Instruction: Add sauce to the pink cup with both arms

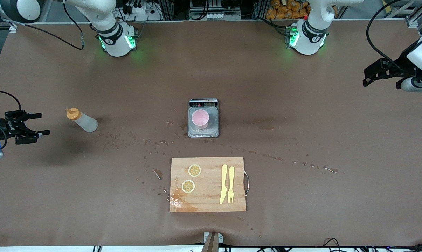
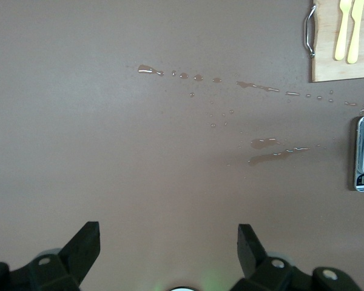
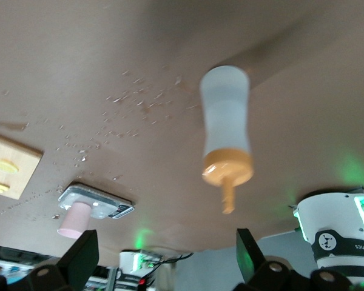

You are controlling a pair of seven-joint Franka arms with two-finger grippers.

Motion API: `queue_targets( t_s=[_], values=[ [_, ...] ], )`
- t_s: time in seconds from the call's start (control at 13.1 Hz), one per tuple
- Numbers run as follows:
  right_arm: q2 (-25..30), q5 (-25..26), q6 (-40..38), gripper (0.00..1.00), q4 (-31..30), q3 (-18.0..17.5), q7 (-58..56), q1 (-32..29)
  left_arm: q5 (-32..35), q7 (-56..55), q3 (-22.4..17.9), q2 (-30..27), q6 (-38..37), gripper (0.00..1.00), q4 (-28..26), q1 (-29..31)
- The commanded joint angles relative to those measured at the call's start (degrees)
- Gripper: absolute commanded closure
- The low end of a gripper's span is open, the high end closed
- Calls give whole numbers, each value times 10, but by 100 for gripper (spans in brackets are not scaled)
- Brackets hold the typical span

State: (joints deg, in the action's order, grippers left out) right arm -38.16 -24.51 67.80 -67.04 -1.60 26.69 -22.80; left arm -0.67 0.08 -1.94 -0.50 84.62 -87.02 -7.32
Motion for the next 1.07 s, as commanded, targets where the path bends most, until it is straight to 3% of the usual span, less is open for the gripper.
queue_targets(
  t_s=[0.0,0.31,0.46,0.84,0.99],
  values=[
    [54,31,-3,0,2,4,0,58,-11,1,1,-5,-7,0,1,3],
    [62,48,0,0,44,1,-19,100,-11,-2,2,-3,-3,0,3,-4],
    [105,101,29,0,43,5,-131,138,-11,-2,3,-4,-3,0,3,-2],
    [207,221,186,0,-30,4,-291,173,-9,0,1,-6,-7,0,3,4],
    [264,227,260,0,-102,4,-334,166,-8,-1,1,-6,-7,0,3,4]
  ],
)
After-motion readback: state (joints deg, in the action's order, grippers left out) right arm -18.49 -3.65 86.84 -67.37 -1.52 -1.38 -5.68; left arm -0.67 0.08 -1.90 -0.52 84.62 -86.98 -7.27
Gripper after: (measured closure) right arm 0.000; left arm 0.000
